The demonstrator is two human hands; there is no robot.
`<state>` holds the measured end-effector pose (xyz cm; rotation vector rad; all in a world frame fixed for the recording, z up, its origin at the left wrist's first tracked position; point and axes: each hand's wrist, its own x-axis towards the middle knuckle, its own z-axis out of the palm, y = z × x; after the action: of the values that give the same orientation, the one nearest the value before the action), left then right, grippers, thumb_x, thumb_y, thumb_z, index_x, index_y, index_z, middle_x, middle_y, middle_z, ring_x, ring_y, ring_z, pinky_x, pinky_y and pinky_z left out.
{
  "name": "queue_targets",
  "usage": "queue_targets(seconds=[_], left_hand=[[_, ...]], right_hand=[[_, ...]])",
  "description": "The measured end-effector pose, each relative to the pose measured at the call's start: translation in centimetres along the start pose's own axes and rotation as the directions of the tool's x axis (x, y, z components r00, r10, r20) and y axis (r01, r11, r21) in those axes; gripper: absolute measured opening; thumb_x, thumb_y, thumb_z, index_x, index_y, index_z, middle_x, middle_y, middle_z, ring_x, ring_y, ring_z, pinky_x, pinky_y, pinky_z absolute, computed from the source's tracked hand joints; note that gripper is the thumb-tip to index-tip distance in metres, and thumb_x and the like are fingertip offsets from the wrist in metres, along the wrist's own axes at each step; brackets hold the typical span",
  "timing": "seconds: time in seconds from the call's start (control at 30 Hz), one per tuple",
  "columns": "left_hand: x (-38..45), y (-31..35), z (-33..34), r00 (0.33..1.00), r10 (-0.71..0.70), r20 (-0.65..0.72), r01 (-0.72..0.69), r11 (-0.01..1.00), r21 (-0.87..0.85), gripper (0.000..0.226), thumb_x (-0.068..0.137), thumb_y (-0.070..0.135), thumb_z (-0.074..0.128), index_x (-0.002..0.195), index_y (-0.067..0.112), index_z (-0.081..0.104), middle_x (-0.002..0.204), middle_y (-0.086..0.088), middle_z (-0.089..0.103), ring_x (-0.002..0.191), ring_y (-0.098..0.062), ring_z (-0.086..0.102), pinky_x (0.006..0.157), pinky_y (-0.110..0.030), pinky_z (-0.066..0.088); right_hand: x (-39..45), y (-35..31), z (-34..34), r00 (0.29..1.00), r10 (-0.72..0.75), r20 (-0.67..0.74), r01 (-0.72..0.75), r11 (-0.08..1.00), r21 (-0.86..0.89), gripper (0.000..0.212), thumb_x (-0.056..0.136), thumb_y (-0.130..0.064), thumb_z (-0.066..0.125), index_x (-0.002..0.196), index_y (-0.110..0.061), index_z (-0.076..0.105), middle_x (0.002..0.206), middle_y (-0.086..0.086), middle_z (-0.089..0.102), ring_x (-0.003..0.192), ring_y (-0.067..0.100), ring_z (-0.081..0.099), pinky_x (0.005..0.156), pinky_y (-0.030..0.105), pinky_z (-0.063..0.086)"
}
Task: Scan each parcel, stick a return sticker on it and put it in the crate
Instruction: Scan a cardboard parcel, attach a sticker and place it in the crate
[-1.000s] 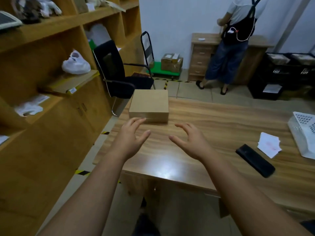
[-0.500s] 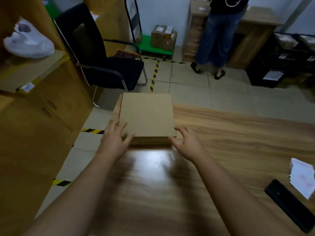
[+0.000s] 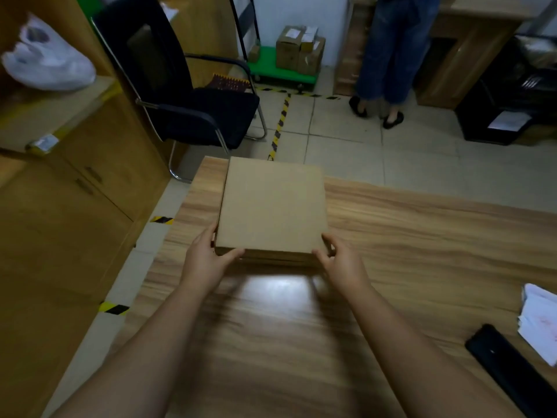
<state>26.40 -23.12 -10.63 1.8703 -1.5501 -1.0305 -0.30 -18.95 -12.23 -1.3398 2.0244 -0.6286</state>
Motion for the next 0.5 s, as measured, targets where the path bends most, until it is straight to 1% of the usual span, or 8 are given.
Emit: queue_targets(seconds=[0.1, 0.2, 0.23, 0.27, 0.33, 0.4, 0.47, 0.5], left_hand=[[-4.0, 3.0, 1.9, 0.999, 0.028, -0.024, -0.031, 0.993, -0.116, 0.085, 0.069, 0.020, 0.088, 0.143, 0.016, 0.047, 0.132, 0.002, 0.054, 0.114, -0.015, 0.054, 0.096, -0.024, 0.045], [-8.2, 6.7, 4.1, 0.982, 0.187, -0.041, -0.190, 0.977, -0.095, 0.075, 0.066, 0.016, 0.088, 0.134, 0.017, 0.057, 0.128, 0.011, 0.049, 0.118, -0.009, 0.046, 0.095, -0.011, 0.039], [-9.6, 7.8, 4.8, 0.970, 0.237, -0.048, -0.238, 0.971, -0.036, 0.074, 0.065, 0.020, 0.089, 0.132, 0.022, 0.058, 0.127, 0.013, 0.047, 0.120, -0.009, 0.042, 0.097, -0.012, 0.035], [-10.9, 8.8, 5.7, 0.958, 0.281, -0.060, -0.281, 0.960, 0.016, 0.073, 0.064, 0.024, 0.089, 0.130, 0.029, 0.059, 0.128, 0.013, 0.045, 0.122, -0.010, 0.038, 0.101, -0.018, 0.032], [-13.3, 10.6, 7.6, 0.947, 0.318, -0.053, -0.315, 0.948, 0.051, 0.070, 0.064, 0.031, 0.089, 0.124, 0.047, 0.056, 0.141, 0.008, 0.036, 0.128, -0.011, 0.030, 0.110, -0.030, 0.029], [-15.5, 12.2, 9.7, 0.945, 0.327, 0.001, -0.328, 0.945, 0.005, 0.070, 0.068, 0.032, 0.087, 0.119, 0.060, 0.047, 0.156, 0.007, 0.019, 0.139, -0.013, 0.022, 0.115, -0.035, 0.026], [-17.1, 13.5, 11.6, 0.931, 0.360, 0.053, -0.357, 0.933, -0.051, 0.073, 0.072, 0.028, 0.085, 0.123, 0.061, 0.043, 0.160, 0.008, 0.009, 0.145, -0.014, 0.017, 0.117, -0.033, 0.023], [-17.7, 14.2, 12.4, 0.927, 0.372, 0.053, -0.368, 0.927, -0.066, 0.075, 0.074, 0.025, 0.084, 0.128, 0.056, 0.043, 0.160, 0.008, 0.010, 0.145, -0.012, 0.018, 0.116, -0.028, 0.023]], right_hand=[[-3.4, 4.5, -2.9, 0.998, 0.058, -0.003, -0.057, 0.991, 0.120, 0.050, 0.089, -0.024, 0.071, 0.136, -0.016, 0.056, 0.131, 0.007, 0.061, 0.112, 0.022, 0.060, 0.096, 0.030, 0.046], [-7.1, 8.9, -5.4, 0.994, 0.103, 0.047, -0.112, 0.962, 0.250, 0.053, 0.090, -0.016, 0.069, 0.140, -0.014, 0.051, 0.135, 0.004, 0.058, 0.106, 0.018, 0.061, 0.084, 0.018, 0.048], [-8.0, 10.1, -6.1, 0.991, 0.113, 0.071, -0.128, 0.952, 0.277, 0.053, 0.092, -0.014, 0.067, 0.142, -0.013, 0.049, 0.136, 0.003, 0.056, 0.104, 0.015, 0.060, 0.082, 0.014, 0.046], [-8.8, 11.2, -6.7, 0.988, 0.122, 0.097, -0.145, 0.950, 0.278, 0.054, 0.093, -0.014, 0.064, 0.144, -0.012, 0.046, 0.140, 0.004, 0.054, 0.108, 0.013, 0.058, 0.086, 0.014, 0.043], [-9.6, 13.1, -7.9, 0.982, 0.124, 0.144, -0.156, 0.958, 0.242, 0.054, 0.097, -0.020, 0.060, 0.147, -0.013, 0.042, 0.147, 0.007, 0.047, 0.122, 0.016, 0.053, 0.095, 0.020, 0.039], [-10.1, 14.0, -9.6, 0.981, 0.125, 0.148, -0.153, 0.968, 0.201, 0.050, 0.098, -0.029, 0.057, 0.145, -0.020, 0.044, 0.146, 0.007, 0.048, 0.126, 0.020, 0.052, 0.101, 0.028, 0.042], [-10.3, 14.0, -11.9, 0.994, 0.096, 0.060, -0.107, 0.970, 0.218, 0.043, 0.098, -0.034, 0.054, 0.140, -0.025, 0.051, 0.139, 0.006, 0.054, 0.119, 0.018, 0.054, 0.100, 0.034, 0.045], [-10.3, 13.8, -13.2, 0.998, 0.059, 0.003, -0.058, 0.965, 0.255, 0.040, 0.098, -0.036, 0.053, 0.137, -0.026, 0.053, 0.135, 0.003, 0.056, 0.116, 0.015, 0.054, 0.096, 0.032, 0.046]])
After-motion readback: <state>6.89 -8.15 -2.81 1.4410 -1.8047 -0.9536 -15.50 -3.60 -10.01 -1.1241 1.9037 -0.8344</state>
